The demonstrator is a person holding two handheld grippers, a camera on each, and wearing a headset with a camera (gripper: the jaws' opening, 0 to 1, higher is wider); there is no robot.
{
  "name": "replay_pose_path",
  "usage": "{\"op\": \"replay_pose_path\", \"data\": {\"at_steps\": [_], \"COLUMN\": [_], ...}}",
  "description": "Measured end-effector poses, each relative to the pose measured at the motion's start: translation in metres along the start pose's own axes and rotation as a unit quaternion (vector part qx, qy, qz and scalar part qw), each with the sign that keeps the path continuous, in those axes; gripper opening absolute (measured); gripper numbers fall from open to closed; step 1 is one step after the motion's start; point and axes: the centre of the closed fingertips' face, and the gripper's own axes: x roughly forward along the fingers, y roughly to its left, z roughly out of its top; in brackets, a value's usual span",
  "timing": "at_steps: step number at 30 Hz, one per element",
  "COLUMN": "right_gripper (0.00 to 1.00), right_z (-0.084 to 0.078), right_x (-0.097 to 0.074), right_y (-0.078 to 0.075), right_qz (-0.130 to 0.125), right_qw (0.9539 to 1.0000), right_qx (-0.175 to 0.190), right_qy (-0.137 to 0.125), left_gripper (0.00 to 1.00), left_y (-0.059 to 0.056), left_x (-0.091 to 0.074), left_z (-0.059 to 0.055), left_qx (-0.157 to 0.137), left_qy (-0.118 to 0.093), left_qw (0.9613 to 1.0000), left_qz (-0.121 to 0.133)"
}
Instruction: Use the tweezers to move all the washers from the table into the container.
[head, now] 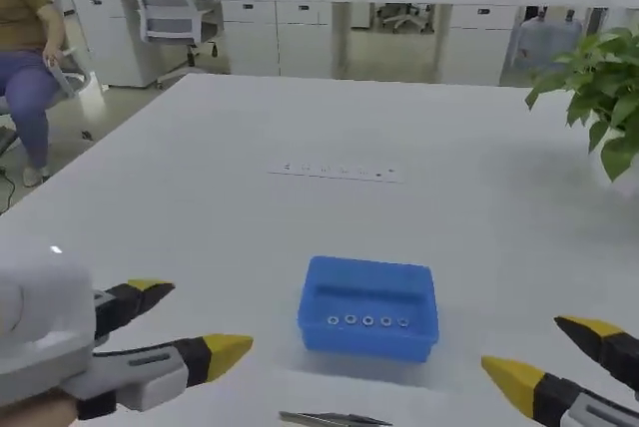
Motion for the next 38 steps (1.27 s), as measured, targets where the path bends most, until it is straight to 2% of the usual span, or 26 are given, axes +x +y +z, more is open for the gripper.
{"op": "replay_pose_path", "data": {"at_steps": [3,6,8,12,18,19,22,27,32,36,38], "right_gripper": [0.61,0.64,0.66,0.78,0.89,0.92,0.98,0.99,0.97,0.97,0.97], "right_z": [0.001,0.004,0.007,0.013,0.02,0.022,0.025,0.025,0.021,0.023,0.024], "right_x": [0.003,0.005,0.007,0.01,0.011,0.011,0.013,0.013,0.013,0.013,0.013], "right_y": [0.002,0.0,-0.001,-0.007,-0.012,-0.013,-0.013,-0.013,-0.022,-0.03,-0.032], "right_qz": [0.001,0.001,-0.001,-0.02,-0.035,-0.04,-0.044,-0.046,-0.052,-0.07,-0.074], "right_qw": [1.0,1.0,0.9999,0.9996,0.9986,0.9983,0.998,0.9979,0.9976,0.9963,0.9958], "right_qx": [0.0,0.004,0.009,0.01,0.021,0.019,0.016,0.011,0.023,0.027,0.029], "right_qy": [0.001,-0.002,-0.007,-0.015,-0.033,-0.039,-0.043,-0.043,-0.039,-0.044,-0.046], "left_gripper": [0.87,0.91,0.98,0.99,0.99,0.99,0.99,0.99,0.99,0.99,0.99], "left_y": [0.006,0.008,0.007,0.006,0.006,0.006,0.011,0.013,0.013,0.009,0.012], "left_x": [-0.006,-0.009,-0.009,-0.009,-0.006,-0.004,-0.005,-0.002,0.002,0.006,0.008], "left_z": [0.004,0.009,0.011,0.02,0.026,0.023,0.022,0.022,0.023,0.02,0.017], "left_qx": [-0.006,0.001,0.005,0.001,0.009,0.005,0.024,0.012,0.015,0.025,0.032], "left_qy": [-0.026,-0.047,-0.055,-0.073,-0.077,-0.065,-0.063,-0.064,-0.064,-0.055,-0.044], "left_qw": [0.9994,0.9983,0.9977,0.9966,0.9964,0.9975,0.997,0.9974,0.9973,0.998,0.9983], "left_qz": [0.021,0.036,0.041,0.037,0.033,0.028,0.039,0.032,0.031,0.021,0.022]}}
